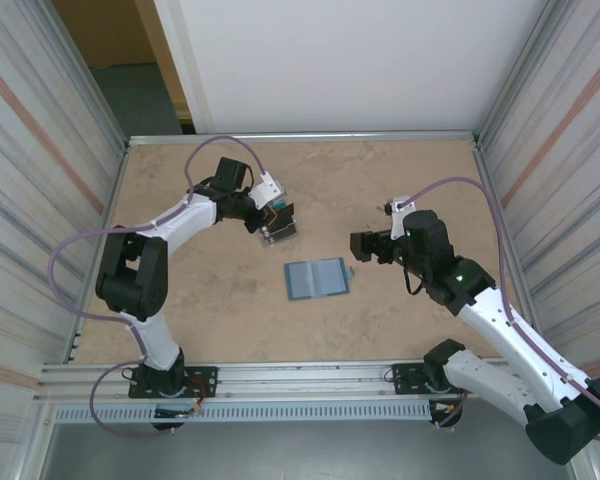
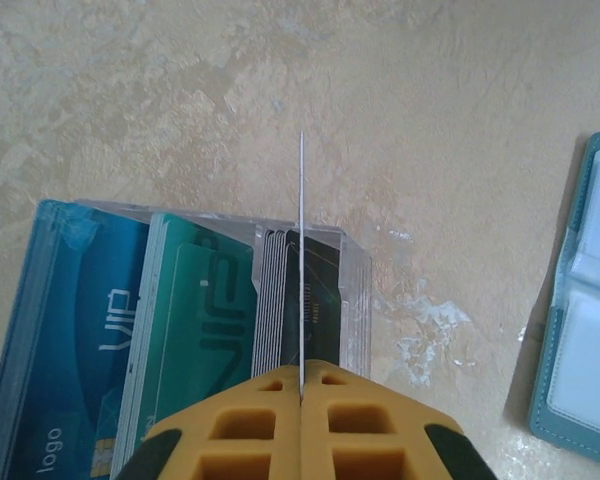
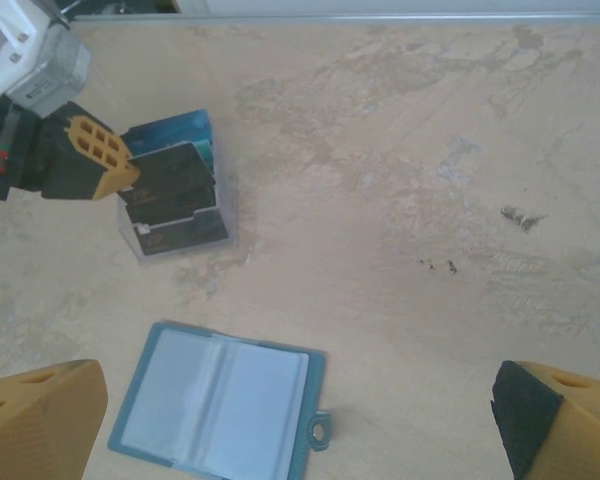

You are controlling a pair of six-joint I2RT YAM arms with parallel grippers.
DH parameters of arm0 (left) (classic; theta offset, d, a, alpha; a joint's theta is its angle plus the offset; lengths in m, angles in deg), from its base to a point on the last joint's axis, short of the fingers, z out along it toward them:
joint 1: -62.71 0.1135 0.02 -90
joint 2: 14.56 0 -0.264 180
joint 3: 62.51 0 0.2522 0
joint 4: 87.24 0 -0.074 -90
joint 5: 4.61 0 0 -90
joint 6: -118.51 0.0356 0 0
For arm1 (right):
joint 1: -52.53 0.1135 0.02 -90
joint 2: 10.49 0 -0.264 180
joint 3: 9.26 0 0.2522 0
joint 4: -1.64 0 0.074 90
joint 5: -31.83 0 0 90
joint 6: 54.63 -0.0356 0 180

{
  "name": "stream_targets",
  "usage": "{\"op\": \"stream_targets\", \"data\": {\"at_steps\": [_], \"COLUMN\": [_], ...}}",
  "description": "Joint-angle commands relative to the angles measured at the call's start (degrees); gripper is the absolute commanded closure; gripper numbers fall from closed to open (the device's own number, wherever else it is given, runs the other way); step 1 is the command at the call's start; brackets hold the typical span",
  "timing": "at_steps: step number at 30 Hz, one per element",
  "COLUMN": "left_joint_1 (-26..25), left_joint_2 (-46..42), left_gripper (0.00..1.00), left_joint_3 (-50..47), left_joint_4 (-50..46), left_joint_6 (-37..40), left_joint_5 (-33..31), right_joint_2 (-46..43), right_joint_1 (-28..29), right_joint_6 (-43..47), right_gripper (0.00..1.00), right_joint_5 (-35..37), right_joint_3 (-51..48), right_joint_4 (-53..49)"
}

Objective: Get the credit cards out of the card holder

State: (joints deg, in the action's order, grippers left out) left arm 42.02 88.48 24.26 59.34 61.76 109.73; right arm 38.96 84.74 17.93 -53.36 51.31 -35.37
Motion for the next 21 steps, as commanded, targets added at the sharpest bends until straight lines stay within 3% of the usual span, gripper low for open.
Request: {"op": "stream_targets", "data": {"at_steps": [1, 21], "left_joint_1": [0.5, 2.0], "left_joint_2": [1.1, -0.5], "left_gripper": [1.00, 1.00], "left_joint_3": [1.5, -1.7], "left_joint_4": [-1.4, -3.5], "left_joint_6": [1.8, 5.1], "left_joint_5": [0.8, 0.2], "right_joint_2": [-1.0, -1.5], "right_joint_1": [-0.4, -0.7], "right_joint_6": [-1.1, -1.6], "right_gripper": [0.01, 0.01], "right_joint_5": [1.3, 1.0], "right_joint_3": [-0.5, -0.9], "right_joint_4": [-0.2, 0.0]}}
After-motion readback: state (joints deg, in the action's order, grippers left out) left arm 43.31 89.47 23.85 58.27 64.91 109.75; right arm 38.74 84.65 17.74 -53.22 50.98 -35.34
